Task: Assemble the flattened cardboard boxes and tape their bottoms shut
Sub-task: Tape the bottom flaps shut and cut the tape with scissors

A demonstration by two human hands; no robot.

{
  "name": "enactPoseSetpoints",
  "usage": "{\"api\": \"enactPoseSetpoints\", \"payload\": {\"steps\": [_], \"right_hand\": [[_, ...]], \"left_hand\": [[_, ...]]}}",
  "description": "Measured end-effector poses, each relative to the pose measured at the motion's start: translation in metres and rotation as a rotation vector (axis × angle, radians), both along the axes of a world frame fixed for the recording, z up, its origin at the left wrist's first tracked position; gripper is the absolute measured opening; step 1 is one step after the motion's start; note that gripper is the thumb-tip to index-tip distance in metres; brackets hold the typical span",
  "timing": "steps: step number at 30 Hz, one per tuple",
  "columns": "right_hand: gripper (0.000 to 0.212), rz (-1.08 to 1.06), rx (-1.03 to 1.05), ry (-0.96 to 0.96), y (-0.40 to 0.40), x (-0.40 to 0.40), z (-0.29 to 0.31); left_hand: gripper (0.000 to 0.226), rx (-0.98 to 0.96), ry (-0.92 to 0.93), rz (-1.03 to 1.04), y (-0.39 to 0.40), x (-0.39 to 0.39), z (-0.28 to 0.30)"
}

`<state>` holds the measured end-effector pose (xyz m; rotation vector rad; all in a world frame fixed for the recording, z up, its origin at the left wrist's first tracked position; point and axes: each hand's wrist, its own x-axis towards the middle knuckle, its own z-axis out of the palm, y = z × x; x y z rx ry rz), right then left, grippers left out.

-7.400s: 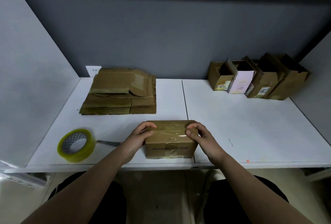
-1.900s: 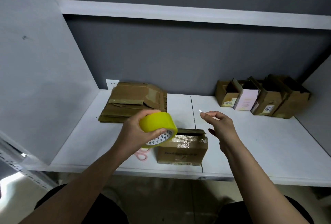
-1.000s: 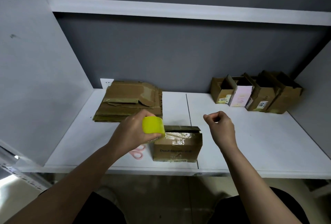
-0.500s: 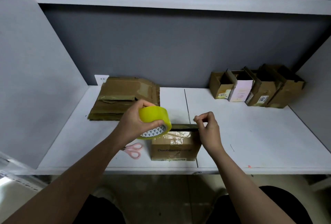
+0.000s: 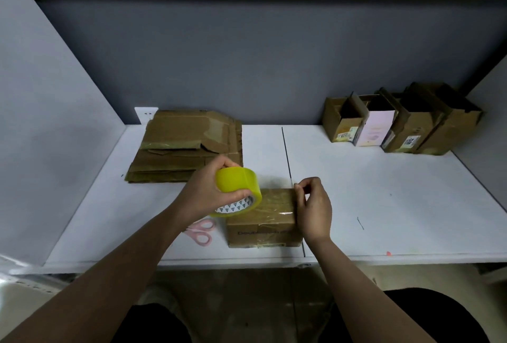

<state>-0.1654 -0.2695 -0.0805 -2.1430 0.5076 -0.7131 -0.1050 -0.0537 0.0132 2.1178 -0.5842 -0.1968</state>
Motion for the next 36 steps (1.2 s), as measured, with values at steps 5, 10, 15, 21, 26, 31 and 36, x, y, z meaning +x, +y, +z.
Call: {"api": "enactPoseSetpoints", "payload": {"steps": [5,10,15,21,26,31,36], "right_hand": [[0.010,-0.017,0.077,0.055,-0.003,0.001,0.004],[0.013,0.001,0.417,0.016,-0.022,-0.010,0.018],[0.016,-0.023,0.572,0.133,-0.032,-0.022,0.022],[0.014,-0.021,0.596,0.221,-0.036,-0.025,0.020],[0.013,-0.027,0.607,0.230,-0.033,-0.024,0.015],[0.013,-0.029,0.609,0.232,-0.032,-0.023,0.013],[0.013,-0.035,0.625,0.237,-0.030,-0.023,0.010]], "left_hand": [[0.049,0.031,-0.022,-0.022,-0.003,0.004,0.001],[0.056,0.102,-0.061,-0.043,-0.009,0.003,0.002],[0.049,0.227,-0.119,-0.084,-0.021,0.005,0.007],[0.052,0.323,-0.171,-0.126,-0.030,0.004,0.012],[0.052,0.336,-0.173,-0.120,-0.031,0.003,0.012],[0.052,0.348,-0.170,-0.124,-0.033,0.001,0.014],[0.053,0.376,-0.180,-0.128,-0.035,0.001,0.014]]}}
